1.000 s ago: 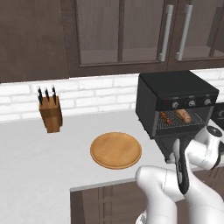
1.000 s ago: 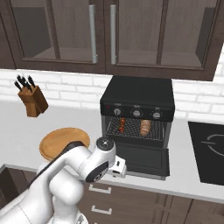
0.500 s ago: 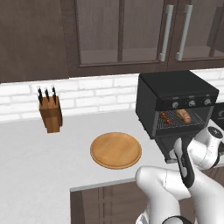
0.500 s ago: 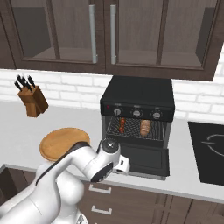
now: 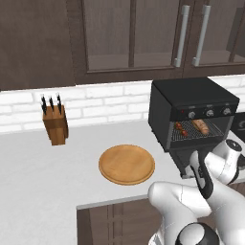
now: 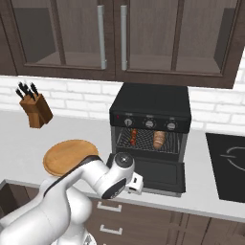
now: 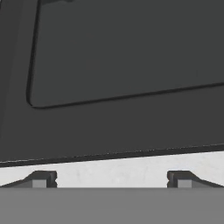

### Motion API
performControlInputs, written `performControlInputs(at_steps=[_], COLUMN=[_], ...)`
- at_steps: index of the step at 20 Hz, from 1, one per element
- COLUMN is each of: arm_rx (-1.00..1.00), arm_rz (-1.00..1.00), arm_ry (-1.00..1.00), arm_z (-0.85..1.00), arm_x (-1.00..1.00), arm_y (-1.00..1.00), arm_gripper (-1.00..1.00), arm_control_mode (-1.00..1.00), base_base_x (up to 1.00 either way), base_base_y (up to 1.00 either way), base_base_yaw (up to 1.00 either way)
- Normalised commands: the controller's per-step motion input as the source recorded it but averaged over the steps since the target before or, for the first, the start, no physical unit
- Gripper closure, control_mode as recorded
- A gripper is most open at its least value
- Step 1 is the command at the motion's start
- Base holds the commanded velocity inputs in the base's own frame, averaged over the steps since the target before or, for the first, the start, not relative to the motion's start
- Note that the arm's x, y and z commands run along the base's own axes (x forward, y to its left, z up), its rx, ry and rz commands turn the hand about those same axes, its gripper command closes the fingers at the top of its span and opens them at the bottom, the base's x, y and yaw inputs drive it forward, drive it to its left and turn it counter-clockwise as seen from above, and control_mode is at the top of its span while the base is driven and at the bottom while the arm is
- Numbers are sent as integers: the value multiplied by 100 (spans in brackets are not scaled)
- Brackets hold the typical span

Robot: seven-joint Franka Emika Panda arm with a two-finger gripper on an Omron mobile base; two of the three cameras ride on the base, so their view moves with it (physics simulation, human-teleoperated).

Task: Pick up the kebab skewer and baguette bread, and place them inside the toaster oven. Close the toaster oven door and start by setting the timer.

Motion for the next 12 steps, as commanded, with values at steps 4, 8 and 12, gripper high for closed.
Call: performControlInputs(at_steps=[4, 8, 12], arm_rx=[-10, -10, -10], arm_rz=[-6, -6, -5], arm_ry=[-11, -13, -13], arm_z=[-59, -66, -86], arm_x=[10, 4, 0], arm_y=[75, 84, 90], arm_gripper=[-100, -100, -100], arm_control_mode=[-100, -100, -100], base_base_x=[0, 0, 0], base_base_y=[0, 0, 0], base_base_yaw=[0, 0, 0])
